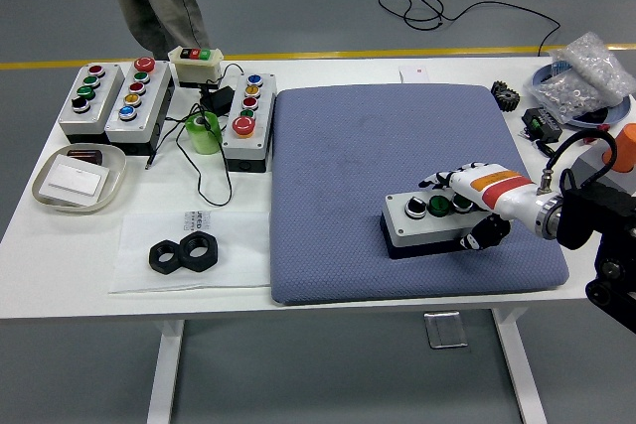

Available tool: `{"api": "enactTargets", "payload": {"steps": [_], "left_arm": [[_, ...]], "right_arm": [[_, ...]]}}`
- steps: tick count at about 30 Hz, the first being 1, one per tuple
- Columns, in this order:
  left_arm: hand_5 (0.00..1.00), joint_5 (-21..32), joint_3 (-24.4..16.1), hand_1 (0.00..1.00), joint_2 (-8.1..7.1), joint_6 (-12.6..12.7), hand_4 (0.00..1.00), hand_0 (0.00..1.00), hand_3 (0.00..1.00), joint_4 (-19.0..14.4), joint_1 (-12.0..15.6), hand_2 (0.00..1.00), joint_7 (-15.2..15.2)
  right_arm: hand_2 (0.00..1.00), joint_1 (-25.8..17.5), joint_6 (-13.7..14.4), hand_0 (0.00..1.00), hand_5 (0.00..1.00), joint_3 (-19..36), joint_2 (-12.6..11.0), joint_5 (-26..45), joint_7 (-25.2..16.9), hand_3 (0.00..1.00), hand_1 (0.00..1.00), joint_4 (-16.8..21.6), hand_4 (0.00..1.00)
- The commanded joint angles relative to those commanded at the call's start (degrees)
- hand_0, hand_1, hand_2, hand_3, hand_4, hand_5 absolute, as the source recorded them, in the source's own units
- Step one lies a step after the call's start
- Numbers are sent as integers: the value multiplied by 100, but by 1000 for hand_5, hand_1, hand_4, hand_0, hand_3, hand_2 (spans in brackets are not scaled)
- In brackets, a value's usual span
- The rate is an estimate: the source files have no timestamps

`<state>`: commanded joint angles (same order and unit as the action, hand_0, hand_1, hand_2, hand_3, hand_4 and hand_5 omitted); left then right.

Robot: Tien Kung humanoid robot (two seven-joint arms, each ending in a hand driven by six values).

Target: Pick up the button,place it on the desk,press the button,press the button

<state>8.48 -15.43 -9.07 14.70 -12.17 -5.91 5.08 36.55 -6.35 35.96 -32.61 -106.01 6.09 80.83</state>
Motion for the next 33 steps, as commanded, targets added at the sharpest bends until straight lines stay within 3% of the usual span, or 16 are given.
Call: {"api": "enactTargets", "payload": {"steps": [4, 5, 10, 11, 17, 18, 22, 23, 29, 30, 33], "left_arm": [[998, 11, 4, 828, 1, 0, 639, 731, 830, 1, -1, 878, 4], [998, 12, 2, 829, 2, 1, 641, 730, 830, 2, 0, 878, 4], [998, -11, -16, 829, 1, 3, 641, 730, 830, 3, 6, 878, -6], [998, -17, -20, 829, 0, 3, 641, 729, 830, 5, 6, 878, -9], [998, 16, 2, 829, -1, -1, 641, 729, 830, 5, -7, 878, 3], [998, 49, 24, 828, -2, -4, 641, 729, 830, 5, -15, 877, 13], [998, 88, 49, 828, 0, -5, 641, 729, 830, 6, -33, 877, 25], [998, 89, 49, 829, 1, -5, 642, 728, 830, 6, -32, 877, 25], [998, 61, 30, 829, 1, -3, 642, 728, 830, 8, -24, 877, 16], [998, 50, 23, 828, -1, -2, 642, 728, 830, 9, -26, 878, 13], [998, 45, 16, 828, -4, 0, 642, 728, 830, 13, -28, 878, 10]], "right_arm": [[627, -13, 10, 738, 2, 5, -10, 5, 8, 785, 636, 17, 830], [552, -17, 24, 542, 2, 11, -16, 15, 11, 724, 535, 31, 815], [552, -29, 122, 542, 2, 66, -37, 85, 46, 724, 535, 99, 815], [501, -32, 154, 397, 2, 88, -42, 96, 57, 698, 459, 120, 797], [501, -24, 329, 397, 2, 196, -61, 381, 131, 698, 459, 144, 797], [470, -18, 375, 325, 2, 208, -63, 446, 165, 661, 410, 134, 764], [470, -24, 625, 325, 2, 240, -32, 782, 423, 661, 410, 56, 764], [455, -28, 685, 280, 63, 243, -25, 829, 481, 631, 367, 47, 684], [455, -39, 1072, 280, 63, 284, 32, 1086, 913, 631, 367, 23, 684], [408, -36, 1130, 207, 149, 306, 43, 1165, 1006, 606, 308, 17, 649], [408, -26, 1239, 207, 149, 352, 66, 1339, 1241, 606, 308, 2, 649]]}}
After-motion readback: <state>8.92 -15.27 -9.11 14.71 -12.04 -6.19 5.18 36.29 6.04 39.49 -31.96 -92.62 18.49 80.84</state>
